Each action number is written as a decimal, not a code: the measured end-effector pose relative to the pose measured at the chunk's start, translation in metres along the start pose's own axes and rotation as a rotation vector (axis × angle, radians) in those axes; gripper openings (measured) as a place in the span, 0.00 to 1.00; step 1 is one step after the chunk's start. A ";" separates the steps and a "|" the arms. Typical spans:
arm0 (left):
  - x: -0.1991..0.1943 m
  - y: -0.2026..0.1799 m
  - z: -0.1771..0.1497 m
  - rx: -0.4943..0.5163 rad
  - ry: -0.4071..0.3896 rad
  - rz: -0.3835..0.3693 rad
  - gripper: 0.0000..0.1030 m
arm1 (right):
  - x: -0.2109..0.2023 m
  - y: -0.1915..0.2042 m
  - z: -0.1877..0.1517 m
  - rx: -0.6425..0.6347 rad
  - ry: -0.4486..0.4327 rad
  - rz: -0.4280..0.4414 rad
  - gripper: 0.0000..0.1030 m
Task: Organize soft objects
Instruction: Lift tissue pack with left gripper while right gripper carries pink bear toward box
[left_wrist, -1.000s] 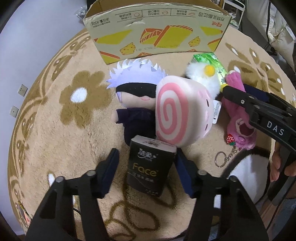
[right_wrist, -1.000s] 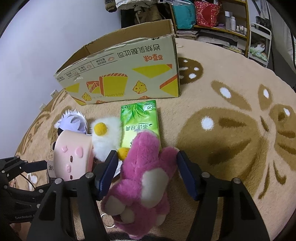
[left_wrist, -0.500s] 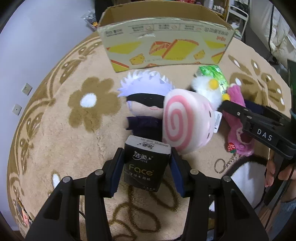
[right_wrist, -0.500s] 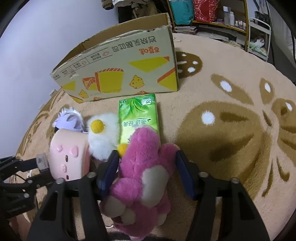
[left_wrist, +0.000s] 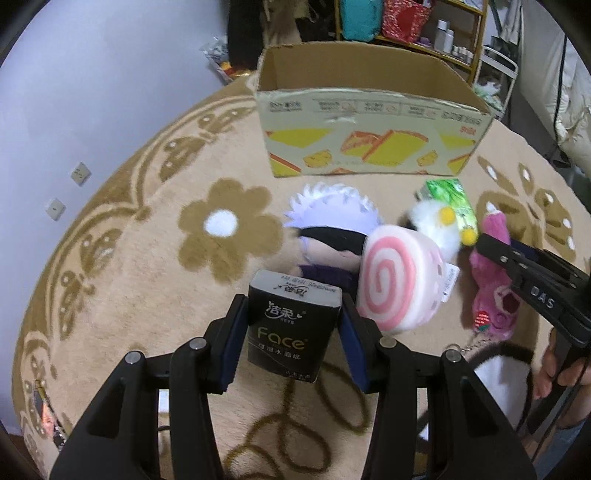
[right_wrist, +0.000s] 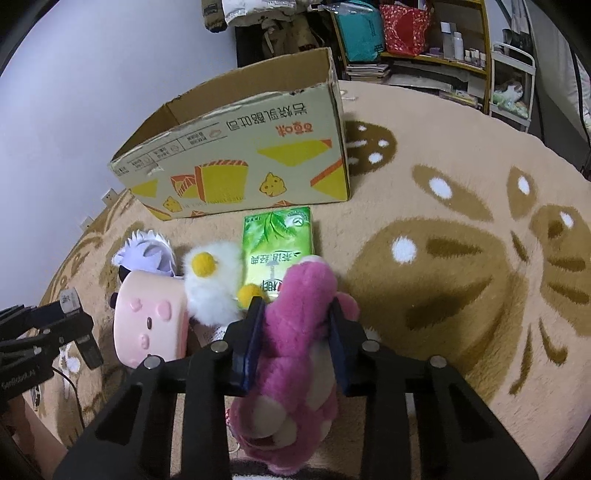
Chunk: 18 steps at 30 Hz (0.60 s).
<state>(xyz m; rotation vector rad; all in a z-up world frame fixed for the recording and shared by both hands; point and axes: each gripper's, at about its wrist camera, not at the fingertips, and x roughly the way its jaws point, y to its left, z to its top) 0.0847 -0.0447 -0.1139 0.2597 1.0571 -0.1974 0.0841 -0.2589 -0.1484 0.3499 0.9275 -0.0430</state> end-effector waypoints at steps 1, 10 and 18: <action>-0.002 0.001 0.001 -0.001 -0.009 0.007 0.45 | -0.001 0.000 0.000 -0.001 -0.004 0.001 0.32; -0.030 0.010 0.013 -0.019 -0.148 0.022 0.45 | -0.019 0.001 0.009 -0.004 -0.088 0.013 0.31; -0.056 0.005 0.030 0.005 -0.256 0.034 0.45 | -0.049 0.009 0.025 -0.018 -0.200 0.045 0.31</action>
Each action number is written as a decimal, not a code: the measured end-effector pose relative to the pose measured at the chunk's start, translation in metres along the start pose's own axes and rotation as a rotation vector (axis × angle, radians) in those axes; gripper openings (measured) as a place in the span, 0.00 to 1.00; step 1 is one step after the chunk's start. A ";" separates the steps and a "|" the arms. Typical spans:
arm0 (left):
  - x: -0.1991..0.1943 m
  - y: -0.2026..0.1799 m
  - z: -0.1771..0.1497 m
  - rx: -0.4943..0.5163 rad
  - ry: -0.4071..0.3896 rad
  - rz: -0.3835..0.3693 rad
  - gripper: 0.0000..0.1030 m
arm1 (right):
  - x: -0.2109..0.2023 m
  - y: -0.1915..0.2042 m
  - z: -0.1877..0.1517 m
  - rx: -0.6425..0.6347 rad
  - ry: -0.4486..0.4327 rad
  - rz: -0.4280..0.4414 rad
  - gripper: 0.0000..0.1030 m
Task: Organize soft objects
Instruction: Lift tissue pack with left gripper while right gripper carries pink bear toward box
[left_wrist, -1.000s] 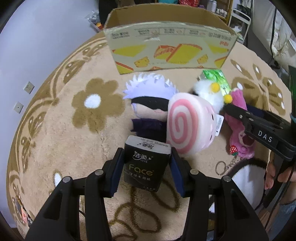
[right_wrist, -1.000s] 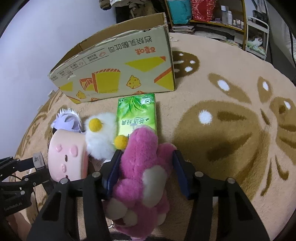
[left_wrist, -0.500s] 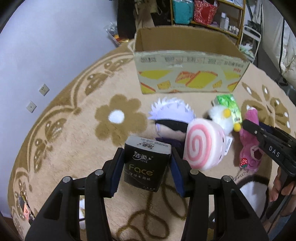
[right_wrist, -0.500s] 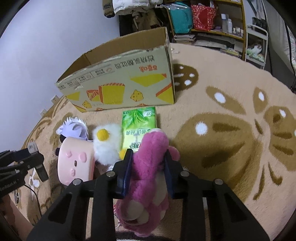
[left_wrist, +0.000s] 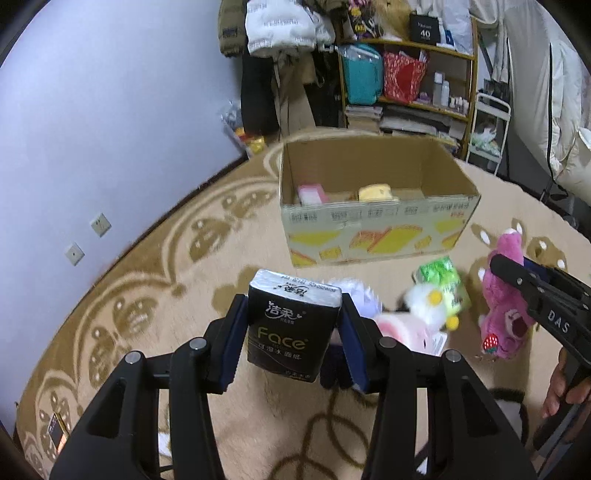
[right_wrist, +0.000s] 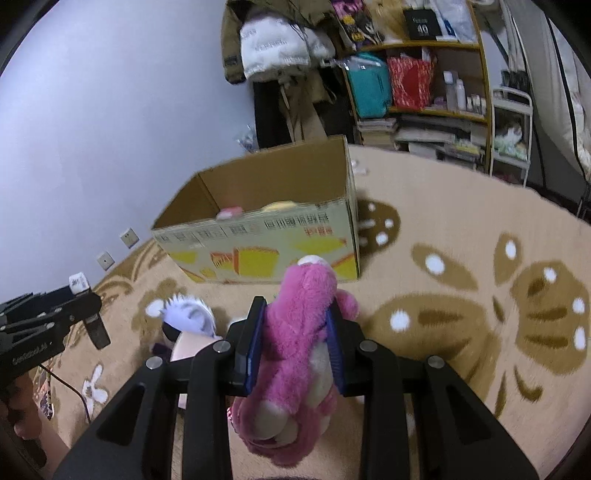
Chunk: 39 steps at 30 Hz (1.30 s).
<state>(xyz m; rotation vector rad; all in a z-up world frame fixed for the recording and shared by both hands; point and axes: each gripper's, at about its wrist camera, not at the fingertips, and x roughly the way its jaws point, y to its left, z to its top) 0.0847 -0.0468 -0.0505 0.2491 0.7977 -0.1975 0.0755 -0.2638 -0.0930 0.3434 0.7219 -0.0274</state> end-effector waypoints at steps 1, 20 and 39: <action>-0.001 0.001 0.003 0.001 -0.012 0.004 0.45 | -0.004 0.002 0.003 -0.009 -0.014 0.001 0.31; -0.002 0.011 0.077 0.044 -0.148 0.086 0.45 | -0.012 0.024 0.060 -0.095 -0.130 0.014 0.31; 0.015 -0.005 0.151 0.079 -0.240 0.098 0.45 | -0.011 0.026 0.131 -0.136 -0.232 0.009 0.32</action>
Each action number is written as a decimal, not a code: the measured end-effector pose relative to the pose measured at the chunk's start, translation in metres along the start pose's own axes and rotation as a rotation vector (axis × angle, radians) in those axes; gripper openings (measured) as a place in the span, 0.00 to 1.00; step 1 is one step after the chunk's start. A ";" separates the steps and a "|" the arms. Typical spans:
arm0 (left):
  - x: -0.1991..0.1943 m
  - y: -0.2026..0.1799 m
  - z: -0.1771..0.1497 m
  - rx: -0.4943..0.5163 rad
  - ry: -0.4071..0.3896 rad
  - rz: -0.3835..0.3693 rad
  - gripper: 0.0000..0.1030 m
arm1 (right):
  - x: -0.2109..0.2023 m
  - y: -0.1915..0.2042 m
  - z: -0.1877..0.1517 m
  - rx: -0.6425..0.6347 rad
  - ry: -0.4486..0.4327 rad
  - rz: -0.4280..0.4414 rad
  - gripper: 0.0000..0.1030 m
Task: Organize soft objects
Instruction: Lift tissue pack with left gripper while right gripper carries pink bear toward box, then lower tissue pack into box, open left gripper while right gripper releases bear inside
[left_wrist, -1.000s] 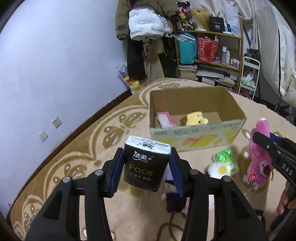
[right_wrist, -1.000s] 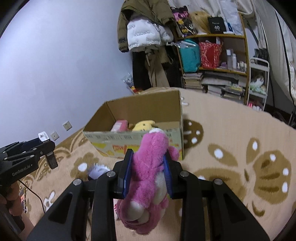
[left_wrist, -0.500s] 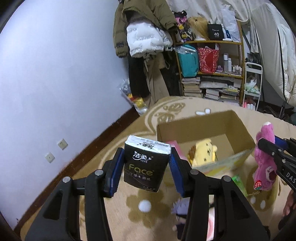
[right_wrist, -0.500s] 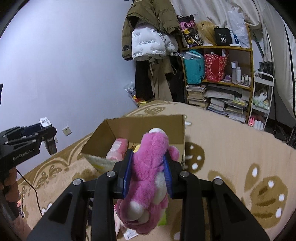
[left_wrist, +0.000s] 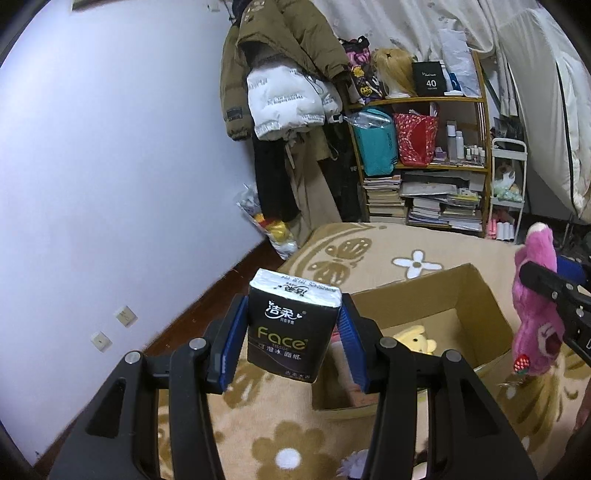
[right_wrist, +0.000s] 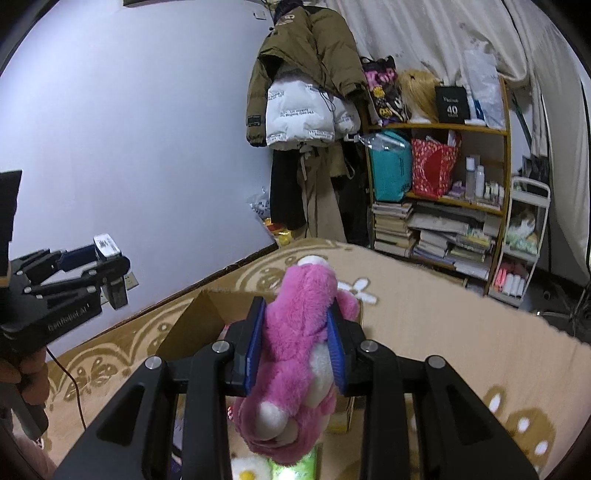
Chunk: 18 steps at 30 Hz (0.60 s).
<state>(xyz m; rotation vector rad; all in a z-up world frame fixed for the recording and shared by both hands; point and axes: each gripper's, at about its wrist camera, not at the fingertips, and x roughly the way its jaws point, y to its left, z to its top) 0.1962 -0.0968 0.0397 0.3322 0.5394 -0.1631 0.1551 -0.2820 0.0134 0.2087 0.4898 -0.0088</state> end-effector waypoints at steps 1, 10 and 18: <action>0.004 0.001 0.000 -0.009 0.008 -0.007 0.45 | 0.001 0.001 0.005 -0.009 -0.003 -0.003 0.32; 0.048 -0.002 -0.003 -0.045 0.108 -0.056 0.45 | 0.022 0.009 0.026 -0.092 -0.014 -0.020 0.32; 0.077 0.004 -0.009 -0.127 0.211 -0.132 0.45 | 0.054 0.010 0.015 -0.101 0.054 -0.013 0.33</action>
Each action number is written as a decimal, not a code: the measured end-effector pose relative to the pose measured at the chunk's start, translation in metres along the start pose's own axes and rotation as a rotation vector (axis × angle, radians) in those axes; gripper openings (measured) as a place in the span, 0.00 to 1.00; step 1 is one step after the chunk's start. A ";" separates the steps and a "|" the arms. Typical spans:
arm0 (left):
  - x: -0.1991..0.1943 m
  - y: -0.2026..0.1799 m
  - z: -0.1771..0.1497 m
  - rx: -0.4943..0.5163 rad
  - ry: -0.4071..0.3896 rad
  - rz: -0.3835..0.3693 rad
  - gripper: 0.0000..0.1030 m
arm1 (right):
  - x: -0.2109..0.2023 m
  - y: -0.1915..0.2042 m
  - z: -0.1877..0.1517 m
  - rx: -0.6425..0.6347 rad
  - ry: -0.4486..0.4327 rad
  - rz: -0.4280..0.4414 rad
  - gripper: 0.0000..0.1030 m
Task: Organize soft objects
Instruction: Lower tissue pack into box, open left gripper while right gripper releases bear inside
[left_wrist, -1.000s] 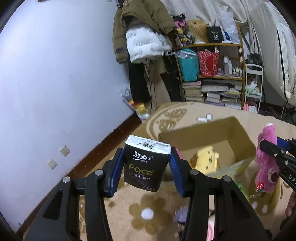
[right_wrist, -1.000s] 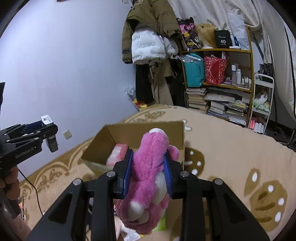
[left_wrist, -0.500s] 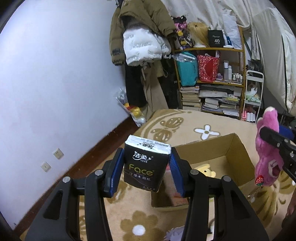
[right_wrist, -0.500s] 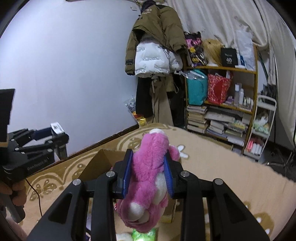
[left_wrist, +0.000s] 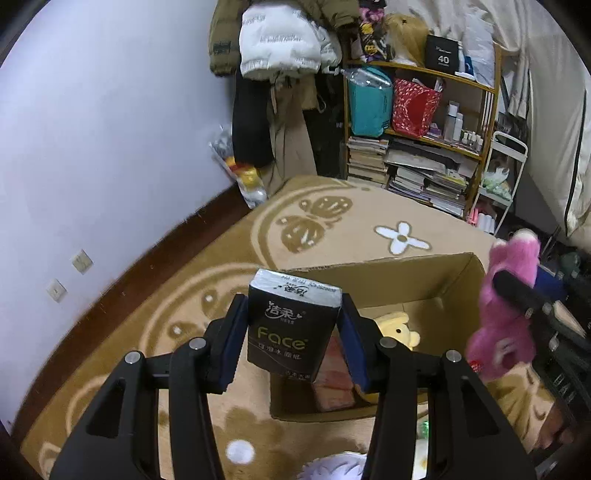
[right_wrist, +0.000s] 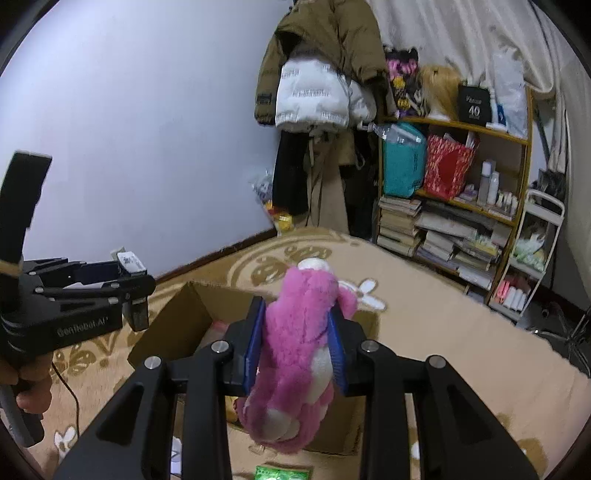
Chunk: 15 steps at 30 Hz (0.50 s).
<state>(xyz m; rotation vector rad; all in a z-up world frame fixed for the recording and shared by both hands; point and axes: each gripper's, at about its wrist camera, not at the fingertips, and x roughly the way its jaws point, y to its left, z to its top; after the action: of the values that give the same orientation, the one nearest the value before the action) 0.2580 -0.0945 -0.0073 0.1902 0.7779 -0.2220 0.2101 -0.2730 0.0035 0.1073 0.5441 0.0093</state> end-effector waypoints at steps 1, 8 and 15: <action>0.003 0.000 0.000 -0.004 0.007 0.002 0.45 | 0.003 0.000 -0.001 0.002 0.011 0.003 0.33; 0.015 -0.005 -0.002 -0.004 0.053 -0.030 0.46 | 0.014 0.006 -0.011 0.038 0.060 0.030 0.36; 0.020 -0.008 -0.010 -0.007 0.071 0.002 0.55 | 0.023 0.000 -0.012 0.075 0.104 0.036 0.63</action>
<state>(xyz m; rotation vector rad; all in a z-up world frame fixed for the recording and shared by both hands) 0.2631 -0.1025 -0.0287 0.1934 0.8483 -0.2118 0.2238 -0.2713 -0.0184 0.1902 0.6461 0.0299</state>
